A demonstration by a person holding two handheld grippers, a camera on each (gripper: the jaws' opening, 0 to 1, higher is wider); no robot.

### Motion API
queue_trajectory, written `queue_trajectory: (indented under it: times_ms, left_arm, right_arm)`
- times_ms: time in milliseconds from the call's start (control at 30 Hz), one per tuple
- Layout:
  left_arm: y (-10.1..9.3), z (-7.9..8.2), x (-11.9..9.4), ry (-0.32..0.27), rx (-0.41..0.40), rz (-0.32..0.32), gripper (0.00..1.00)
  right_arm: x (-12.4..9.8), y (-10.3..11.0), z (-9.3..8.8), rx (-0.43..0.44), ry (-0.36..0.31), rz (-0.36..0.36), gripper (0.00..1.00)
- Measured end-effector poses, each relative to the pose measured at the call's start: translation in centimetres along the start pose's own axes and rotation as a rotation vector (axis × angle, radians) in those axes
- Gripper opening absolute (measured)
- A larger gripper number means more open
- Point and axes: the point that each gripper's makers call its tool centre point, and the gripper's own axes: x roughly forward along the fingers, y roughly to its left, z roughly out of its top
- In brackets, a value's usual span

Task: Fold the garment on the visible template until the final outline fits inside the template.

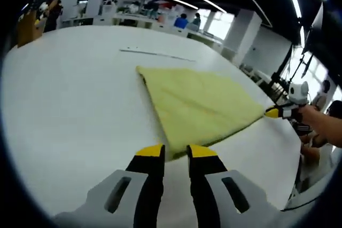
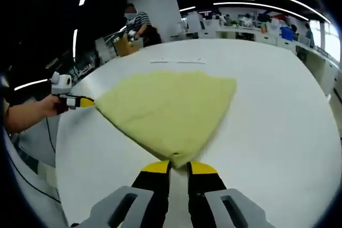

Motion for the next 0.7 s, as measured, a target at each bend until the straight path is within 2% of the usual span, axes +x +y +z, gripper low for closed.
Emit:
queue_trajectory:
  times_ms: [233, 567, 700]
  left_arm:
    - [-0.3, 0.3, 0.7, -0.009, -0.001, -0.015, 0.01]
    - [-0.2, -0.1, 0.4, -0.001, -0.001, -0.033, 0.00]
    - [-0.3, -0.1, 0.2, -0.001, -0.002, -0.038, 0.00]
  right_arm:
    - [0.1, 0.0, 0.0, -0.022, -0.001, 0.010, 0.00]
    - [-0.9, -1.0, -0.6, -0.044, 0.009, -0.007, 0.00]
    - [-1.4, -0.8, -1.1, -0.081, 0.029, -0.006, 0.00]
